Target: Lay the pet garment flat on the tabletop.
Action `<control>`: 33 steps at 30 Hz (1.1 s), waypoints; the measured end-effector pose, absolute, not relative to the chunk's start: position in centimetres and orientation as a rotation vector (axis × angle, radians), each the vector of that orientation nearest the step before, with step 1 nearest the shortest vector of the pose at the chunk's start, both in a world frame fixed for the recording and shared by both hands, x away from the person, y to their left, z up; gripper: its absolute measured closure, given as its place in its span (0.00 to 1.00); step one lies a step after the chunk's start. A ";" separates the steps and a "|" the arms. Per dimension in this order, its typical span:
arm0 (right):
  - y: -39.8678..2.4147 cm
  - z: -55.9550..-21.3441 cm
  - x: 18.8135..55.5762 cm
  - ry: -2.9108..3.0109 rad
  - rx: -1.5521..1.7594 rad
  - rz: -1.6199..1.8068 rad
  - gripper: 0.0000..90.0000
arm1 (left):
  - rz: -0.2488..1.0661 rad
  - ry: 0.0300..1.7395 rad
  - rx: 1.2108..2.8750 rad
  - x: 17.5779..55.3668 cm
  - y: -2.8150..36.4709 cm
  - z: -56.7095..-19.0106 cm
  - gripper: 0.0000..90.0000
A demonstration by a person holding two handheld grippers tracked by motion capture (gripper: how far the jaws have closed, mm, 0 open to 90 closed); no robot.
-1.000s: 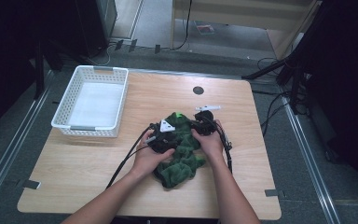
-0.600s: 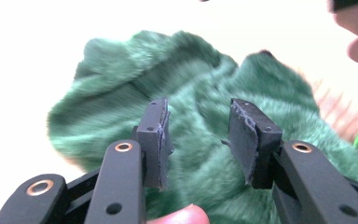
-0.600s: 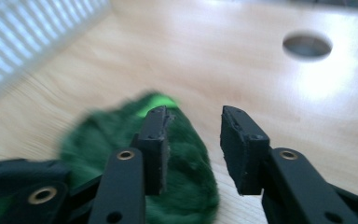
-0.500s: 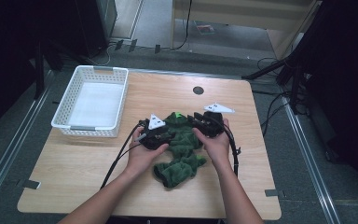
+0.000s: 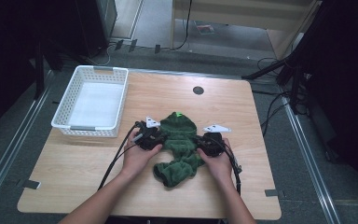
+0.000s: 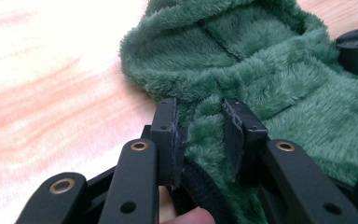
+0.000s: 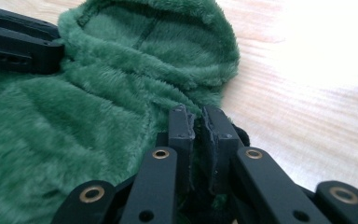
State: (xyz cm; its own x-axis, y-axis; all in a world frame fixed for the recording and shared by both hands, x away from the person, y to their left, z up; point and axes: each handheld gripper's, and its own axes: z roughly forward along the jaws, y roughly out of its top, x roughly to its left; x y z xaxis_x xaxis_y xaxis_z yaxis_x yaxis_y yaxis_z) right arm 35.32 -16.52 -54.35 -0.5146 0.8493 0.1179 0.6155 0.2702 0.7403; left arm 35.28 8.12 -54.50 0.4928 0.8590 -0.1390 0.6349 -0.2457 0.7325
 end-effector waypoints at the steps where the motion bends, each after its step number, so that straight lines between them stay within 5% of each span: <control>1: -16.5 -54.3 35.7 2.236 1.356 1.096 0.93 | 0.390 1.235 1.980 35.5 8.0 -54.5 0.75; 6: -16.4 -53.4 35.6 2.188 1.370 1.160 0.79 | 0.373 1.248 1.916 35.4 8.4 -54.0 0.64; 9: -16.6 -50.7 32.2 2.182 1.251 1.282 0.73 | 0.384 1.162 1.890 33.5 9.3 -53.2 0.58; 17: -15.7 -49.1 24.8 2.279 1.102 1.404 0.68 | 0.267 1.104 1.874 27.9 11.9 -53.6 0.61; 25: -9.8 -52.8 21.2 2.438 1.058 1.236 0.52 | 0.247 1.102 1.885 25.8 12.4 -55.0 0.68; 28: -9.6 -53.0 21.4 2.392 1.072 1.203 0.85 | 0.252 1.058 1.900 25.4 12.2 -54.9 0.69; 33: -12.4 -50.7 21.6 2.226 1.108 1.377 0.92 | 0.248 1.051 1.901 25.4 12.2 -55.0 0.69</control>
State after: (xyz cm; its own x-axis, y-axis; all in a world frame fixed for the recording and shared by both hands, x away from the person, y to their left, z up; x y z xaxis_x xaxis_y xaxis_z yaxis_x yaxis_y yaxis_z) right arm 21.60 -12.38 -50.69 -0.6585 0.7396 0.1391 0.4546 0.2436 0.8567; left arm 25.44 12.21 -54.96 0.6153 0.7518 -0.2370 0.5668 -0.2130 0.7959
